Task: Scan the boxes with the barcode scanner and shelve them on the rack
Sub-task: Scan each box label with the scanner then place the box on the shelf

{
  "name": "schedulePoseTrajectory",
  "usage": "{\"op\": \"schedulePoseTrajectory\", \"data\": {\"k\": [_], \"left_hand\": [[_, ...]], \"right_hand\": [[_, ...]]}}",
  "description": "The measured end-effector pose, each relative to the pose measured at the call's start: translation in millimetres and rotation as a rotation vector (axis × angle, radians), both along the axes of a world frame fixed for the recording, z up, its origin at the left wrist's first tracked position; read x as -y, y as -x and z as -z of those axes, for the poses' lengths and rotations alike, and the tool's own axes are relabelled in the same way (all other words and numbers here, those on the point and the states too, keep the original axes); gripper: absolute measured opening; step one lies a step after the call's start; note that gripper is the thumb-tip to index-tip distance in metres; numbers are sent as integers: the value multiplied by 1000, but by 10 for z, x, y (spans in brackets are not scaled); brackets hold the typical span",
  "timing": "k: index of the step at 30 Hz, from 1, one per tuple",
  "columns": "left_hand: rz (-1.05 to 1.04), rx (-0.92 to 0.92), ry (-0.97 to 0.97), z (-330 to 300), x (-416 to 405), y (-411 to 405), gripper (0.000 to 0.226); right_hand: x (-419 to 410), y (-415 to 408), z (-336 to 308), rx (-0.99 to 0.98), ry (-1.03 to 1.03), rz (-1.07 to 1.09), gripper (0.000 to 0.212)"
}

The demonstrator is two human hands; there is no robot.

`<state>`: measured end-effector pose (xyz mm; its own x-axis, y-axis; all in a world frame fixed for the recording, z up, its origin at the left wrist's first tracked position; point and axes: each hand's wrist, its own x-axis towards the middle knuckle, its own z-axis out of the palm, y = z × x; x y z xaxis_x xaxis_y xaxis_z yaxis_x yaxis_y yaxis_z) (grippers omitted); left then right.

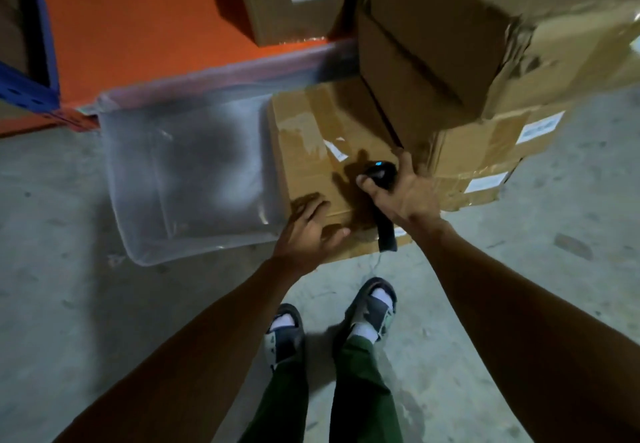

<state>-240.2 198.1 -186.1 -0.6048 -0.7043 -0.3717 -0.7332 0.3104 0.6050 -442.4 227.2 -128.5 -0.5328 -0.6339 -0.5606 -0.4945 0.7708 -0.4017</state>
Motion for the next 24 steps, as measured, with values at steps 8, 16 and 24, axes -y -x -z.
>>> {"op": "schedulePoseTrajectory", "data": {"k": [8, 16, 24], "left_hand": [[63, -138, 167, 529, -160, -175, 62], [44, -112, 118, 569, -158, -250, 75], [129, 13, 317, 636, -245, -191, 75]], "right_hand": [[-221, -14, 297, 57, 114, 56, 74], [-914, -23, 197, 341, 436, 359, 63], [-1767, -251, 314, 362, 539, 479, 57]]}}
